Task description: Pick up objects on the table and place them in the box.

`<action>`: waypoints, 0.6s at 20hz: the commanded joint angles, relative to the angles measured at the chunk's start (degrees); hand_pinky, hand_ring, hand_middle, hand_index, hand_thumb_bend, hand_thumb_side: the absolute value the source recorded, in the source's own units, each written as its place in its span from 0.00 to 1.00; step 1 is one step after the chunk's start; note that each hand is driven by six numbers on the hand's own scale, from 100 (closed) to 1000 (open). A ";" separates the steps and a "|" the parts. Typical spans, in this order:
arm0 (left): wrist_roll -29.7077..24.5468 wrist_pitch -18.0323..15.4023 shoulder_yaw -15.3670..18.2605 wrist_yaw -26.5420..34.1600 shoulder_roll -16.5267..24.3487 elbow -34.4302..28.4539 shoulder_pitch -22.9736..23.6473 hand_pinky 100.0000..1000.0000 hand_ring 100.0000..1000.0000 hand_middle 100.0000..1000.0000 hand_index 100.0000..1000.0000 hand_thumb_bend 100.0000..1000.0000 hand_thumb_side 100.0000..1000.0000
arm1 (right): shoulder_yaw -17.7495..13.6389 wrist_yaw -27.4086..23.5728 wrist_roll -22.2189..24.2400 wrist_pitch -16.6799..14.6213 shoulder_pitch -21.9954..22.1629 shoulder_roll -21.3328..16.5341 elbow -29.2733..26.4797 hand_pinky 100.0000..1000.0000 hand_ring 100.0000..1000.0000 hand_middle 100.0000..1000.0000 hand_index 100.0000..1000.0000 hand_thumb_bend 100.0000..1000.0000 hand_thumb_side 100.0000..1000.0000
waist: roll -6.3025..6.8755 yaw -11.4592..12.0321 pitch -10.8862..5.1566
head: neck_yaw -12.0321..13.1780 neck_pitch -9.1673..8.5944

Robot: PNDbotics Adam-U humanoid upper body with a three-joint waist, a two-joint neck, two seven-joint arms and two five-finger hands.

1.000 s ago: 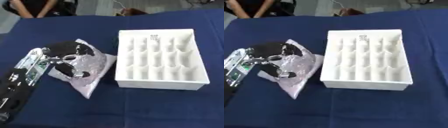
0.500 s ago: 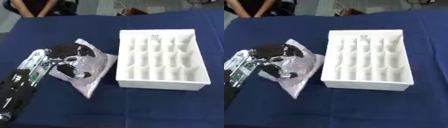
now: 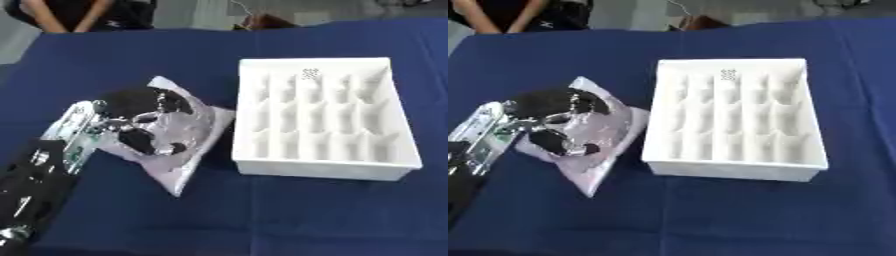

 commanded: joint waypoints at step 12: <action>1.45 -1.34 -0.47 -7.58 -0.10 4.54 -1.58 0.84 0.86 0.81 0.87 0.45 0.87 | -0.14 -0.34 -0.03 -0.27 -1.15 -0.13 -0.92 0.45 0.61 0.75 0.95 0.00 0.72 | -0.60 -0.34 0.00 | 0.98 -0.03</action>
